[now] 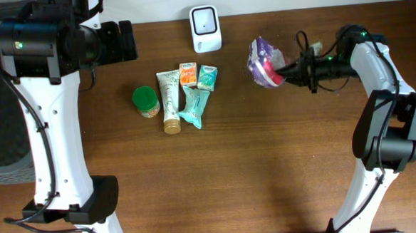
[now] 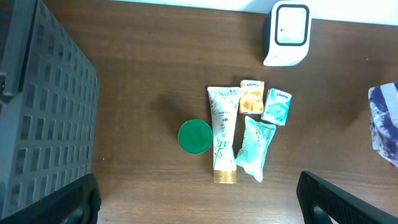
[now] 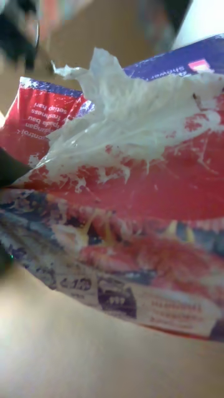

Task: Scan the item barcode
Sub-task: 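Raise the tissue pack with the right gripper over the scanner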

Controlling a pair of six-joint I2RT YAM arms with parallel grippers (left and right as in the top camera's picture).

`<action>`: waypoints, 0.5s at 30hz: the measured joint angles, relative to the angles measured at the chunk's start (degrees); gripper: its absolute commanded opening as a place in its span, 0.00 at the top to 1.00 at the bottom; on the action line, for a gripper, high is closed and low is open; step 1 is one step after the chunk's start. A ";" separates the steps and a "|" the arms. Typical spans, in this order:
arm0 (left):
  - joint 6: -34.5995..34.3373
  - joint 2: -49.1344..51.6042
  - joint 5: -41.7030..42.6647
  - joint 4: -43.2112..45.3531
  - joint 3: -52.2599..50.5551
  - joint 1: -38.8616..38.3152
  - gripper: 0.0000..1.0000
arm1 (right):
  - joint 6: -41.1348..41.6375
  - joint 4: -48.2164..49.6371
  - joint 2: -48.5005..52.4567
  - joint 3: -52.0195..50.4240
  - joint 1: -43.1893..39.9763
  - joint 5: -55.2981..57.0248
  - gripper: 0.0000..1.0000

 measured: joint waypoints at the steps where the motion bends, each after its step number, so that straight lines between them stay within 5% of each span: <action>1: 0.00 0.00 0.00 0.00 0.00 0.00 0.01 | 3.78 -1.36 0.00 0.00 0.00 -2.82 0.96; 9: 0.00 0.00 0.00 0.00 0.00 0.00 0.01 | 9.22 -7.30 0.04 0.11 0.28 -15.21 0.96; 15: 0.00 0.00 0.00 0.00 0.00 0.00 0.01 | 4.17 -7.37 0.04 0.11 0.37 -15.87 0.96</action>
